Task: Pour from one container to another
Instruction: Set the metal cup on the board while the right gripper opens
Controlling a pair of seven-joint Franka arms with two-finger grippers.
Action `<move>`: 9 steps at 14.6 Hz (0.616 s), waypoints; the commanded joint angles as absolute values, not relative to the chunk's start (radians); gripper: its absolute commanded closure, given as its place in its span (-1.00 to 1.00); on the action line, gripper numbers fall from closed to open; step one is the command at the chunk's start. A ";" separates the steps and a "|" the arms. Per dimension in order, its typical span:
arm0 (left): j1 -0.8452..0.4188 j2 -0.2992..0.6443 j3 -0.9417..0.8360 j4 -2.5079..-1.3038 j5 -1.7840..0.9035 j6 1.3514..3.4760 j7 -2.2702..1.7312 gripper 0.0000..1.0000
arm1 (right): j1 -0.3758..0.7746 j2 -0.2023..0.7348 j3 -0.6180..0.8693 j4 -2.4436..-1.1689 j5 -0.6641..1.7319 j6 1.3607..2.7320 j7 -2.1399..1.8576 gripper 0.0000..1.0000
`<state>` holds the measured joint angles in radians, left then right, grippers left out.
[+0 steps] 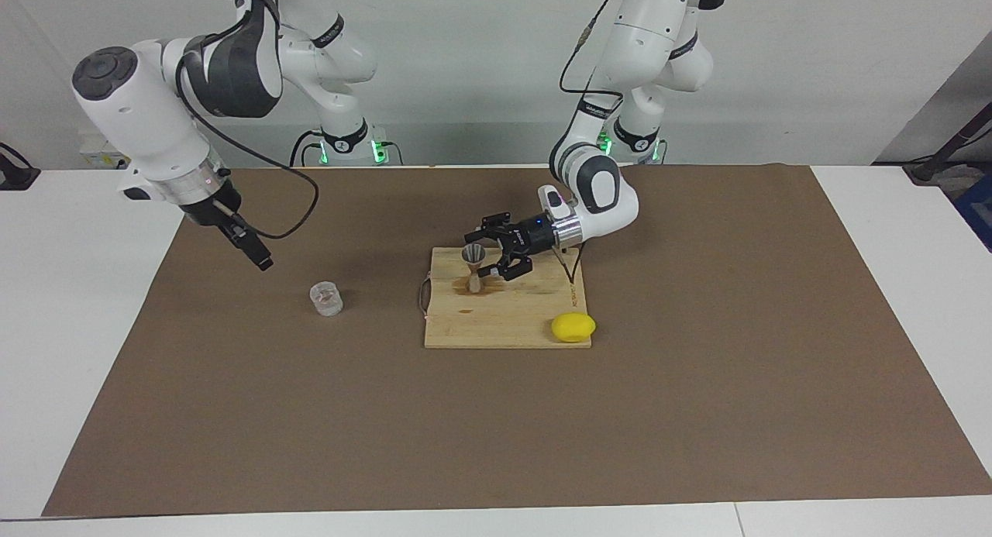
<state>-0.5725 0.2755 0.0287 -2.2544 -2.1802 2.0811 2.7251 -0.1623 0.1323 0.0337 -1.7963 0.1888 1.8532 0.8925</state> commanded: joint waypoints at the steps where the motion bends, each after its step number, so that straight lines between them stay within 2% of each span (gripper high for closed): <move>1: -0.453 0.181 0.026 -2.353 -2.039 2.013 2.778 -1.00 | -0.201 0.166 0.043 -1.856 0.274 1.934 0.988 -0.99; 4: -0.309 0.141 0.031 -2.405 -1.843 1.912 2.728 -1.00 | -0.221 0.179 0.041 -1.956 0.412 2.029 0.991 -0.99; 9: 0.019 0.136 0.037 -2.378 -1.380 1.721 2.622 -1.00 | -0.253 0.178 0.043 -2.103 0.596 2.141 0.951 -0.98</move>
